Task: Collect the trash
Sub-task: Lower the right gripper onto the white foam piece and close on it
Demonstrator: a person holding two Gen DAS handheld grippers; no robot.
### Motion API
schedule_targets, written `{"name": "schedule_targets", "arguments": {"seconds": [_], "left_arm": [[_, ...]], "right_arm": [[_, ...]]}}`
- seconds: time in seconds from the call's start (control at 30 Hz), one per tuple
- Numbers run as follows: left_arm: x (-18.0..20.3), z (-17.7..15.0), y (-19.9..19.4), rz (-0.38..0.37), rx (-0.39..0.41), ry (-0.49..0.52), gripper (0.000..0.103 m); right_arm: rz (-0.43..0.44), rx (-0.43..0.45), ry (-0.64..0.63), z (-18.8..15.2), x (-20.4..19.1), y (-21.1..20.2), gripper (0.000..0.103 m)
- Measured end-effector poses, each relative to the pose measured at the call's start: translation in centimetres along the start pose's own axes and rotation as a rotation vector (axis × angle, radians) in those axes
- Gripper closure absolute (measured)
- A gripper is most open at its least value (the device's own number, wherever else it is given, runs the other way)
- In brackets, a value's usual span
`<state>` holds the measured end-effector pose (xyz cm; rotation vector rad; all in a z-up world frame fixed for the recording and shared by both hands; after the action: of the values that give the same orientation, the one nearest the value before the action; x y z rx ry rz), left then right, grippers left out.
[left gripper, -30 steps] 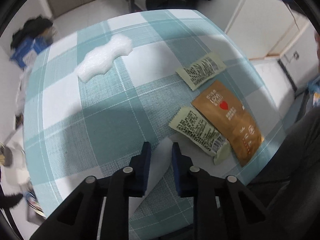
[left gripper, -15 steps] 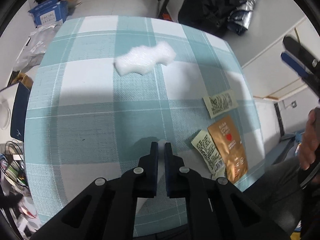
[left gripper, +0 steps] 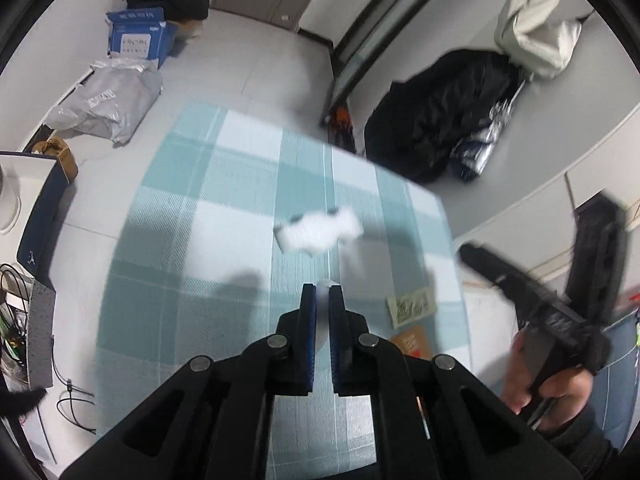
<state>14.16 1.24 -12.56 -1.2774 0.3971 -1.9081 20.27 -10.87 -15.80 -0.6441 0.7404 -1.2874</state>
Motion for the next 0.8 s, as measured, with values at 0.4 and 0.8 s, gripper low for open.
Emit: {"name": "schedule_targets", "arguments": {"seconds": [0.4, 0.8], "left_arm": [[-0.9, 2.2, -1.1, -0.07, 0.096, -0.048, 0.101], [-1.6, 2.9, -1.9, -0.089, 0.13, -0.087, 0.101]], "right_arm": [[0.143, -0.307, 0.217, -2.3, -1.1, 6.4, 0.03], [0.135, -0.543, 0.459, -0.8, -3.5, 11.5, 0.03]]}}
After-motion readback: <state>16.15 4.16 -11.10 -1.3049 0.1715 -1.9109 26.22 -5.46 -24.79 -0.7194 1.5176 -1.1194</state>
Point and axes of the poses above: each gripper's, at about its wrist camera, not at the fingertips, and y roughly the way its jaws point, x to its right, z to its top, the point moved 8 cm from there along y, roughly the way its jaws point, and after that the axes turned 13 degrees about -z, right-handed, at the moved point
